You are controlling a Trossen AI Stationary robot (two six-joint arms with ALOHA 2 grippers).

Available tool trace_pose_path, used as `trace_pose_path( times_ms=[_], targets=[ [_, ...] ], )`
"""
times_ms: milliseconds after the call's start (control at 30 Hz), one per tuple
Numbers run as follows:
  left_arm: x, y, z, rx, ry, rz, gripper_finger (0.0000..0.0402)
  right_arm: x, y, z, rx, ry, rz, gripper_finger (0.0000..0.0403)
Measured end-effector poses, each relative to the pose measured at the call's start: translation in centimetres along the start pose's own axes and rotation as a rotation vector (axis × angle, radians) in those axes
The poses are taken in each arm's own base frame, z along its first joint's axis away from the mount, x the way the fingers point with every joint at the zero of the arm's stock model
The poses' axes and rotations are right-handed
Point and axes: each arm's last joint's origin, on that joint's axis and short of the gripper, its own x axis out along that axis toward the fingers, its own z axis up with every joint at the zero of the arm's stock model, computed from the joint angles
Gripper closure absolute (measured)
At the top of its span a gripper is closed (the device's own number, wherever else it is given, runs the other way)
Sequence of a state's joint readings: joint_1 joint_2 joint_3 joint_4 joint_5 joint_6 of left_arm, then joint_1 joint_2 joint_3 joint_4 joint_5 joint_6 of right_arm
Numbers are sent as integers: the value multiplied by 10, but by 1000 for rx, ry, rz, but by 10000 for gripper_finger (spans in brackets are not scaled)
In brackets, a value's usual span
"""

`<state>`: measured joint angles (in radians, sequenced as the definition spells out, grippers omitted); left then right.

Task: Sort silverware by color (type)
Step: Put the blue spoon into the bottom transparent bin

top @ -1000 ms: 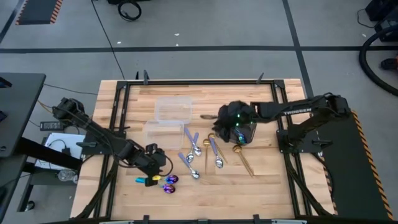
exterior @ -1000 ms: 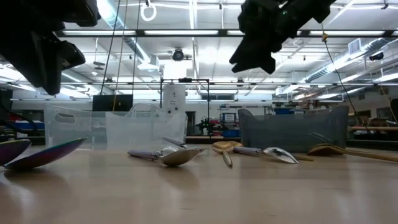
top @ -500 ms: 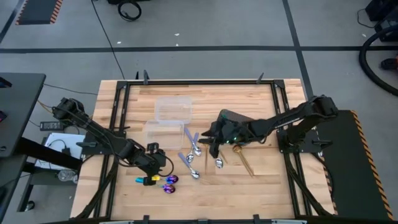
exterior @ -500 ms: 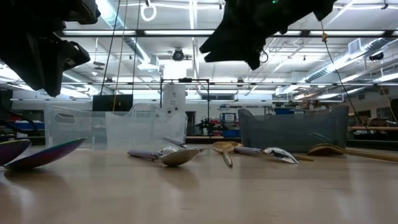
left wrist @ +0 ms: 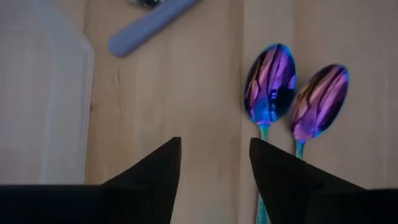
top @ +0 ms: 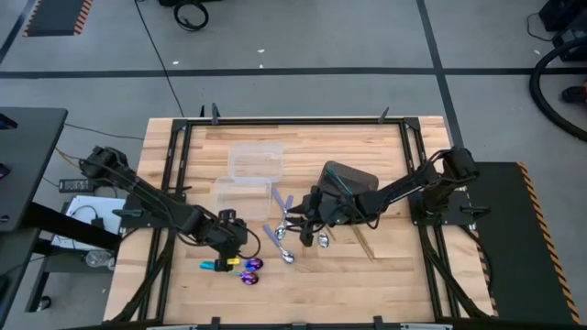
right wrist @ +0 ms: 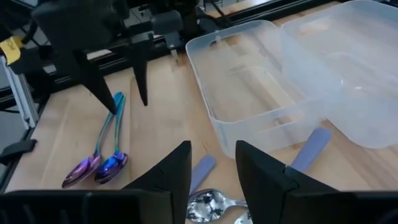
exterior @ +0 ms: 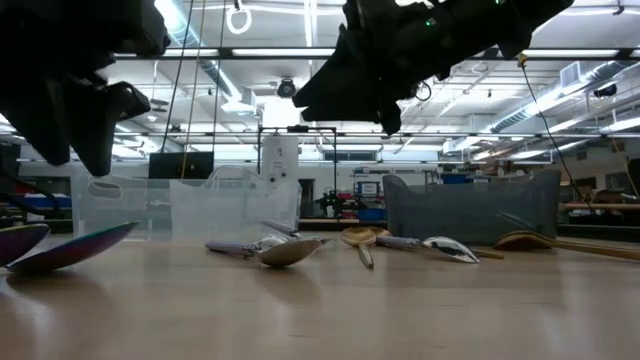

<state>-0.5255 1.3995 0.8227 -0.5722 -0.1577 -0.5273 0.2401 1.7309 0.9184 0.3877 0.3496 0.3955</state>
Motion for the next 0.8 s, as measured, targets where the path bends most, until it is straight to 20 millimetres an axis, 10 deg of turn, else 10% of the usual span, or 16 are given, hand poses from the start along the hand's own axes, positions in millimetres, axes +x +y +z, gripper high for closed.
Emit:
trace_pose_path(
  times_ms=[800],
  targets=[
    [55, 15, 56, 343, -11, 58, 214, -29, 4, 12, -43, 81, 9, 269]
  ],
)
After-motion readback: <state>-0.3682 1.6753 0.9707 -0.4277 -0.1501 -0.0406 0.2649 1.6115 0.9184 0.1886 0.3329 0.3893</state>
